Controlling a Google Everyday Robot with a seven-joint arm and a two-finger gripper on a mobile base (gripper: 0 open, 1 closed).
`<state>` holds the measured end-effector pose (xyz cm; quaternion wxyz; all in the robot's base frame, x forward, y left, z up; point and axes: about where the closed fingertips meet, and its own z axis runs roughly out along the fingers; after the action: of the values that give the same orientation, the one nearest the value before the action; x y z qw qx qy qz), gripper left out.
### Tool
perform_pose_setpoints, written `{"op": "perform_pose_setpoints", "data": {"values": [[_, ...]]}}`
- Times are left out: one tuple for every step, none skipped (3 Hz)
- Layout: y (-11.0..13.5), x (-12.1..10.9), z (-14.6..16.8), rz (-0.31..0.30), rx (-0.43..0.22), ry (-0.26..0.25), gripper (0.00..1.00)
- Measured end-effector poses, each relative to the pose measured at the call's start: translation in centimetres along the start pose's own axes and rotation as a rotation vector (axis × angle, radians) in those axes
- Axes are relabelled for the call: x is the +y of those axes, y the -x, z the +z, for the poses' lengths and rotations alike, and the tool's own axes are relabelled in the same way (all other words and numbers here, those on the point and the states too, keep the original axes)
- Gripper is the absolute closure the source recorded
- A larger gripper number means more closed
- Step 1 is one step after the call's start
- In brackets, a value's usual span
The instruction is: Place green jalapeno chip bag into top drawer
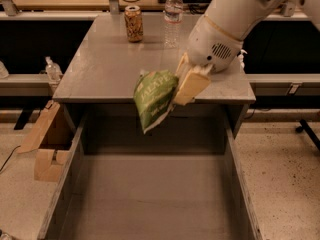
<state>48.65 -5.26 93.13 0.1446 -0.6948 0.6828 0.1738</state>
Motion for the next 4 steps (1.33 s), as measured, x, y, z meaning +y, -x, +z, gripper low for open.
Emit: {"op": "perform_pose_setpoints", "data": {"values": [[0.18,4.78,3.24,-0.185,0.05,0.139,1.0],[0.52,4.37,3.43,-0.193,0.041,0.119,0.8],[0.82,4.11,3.49,-0.196,0.035,0.104,0.58],[1.13,3.86,3.51,-0.198,0.029,0.089,0.33]]}}
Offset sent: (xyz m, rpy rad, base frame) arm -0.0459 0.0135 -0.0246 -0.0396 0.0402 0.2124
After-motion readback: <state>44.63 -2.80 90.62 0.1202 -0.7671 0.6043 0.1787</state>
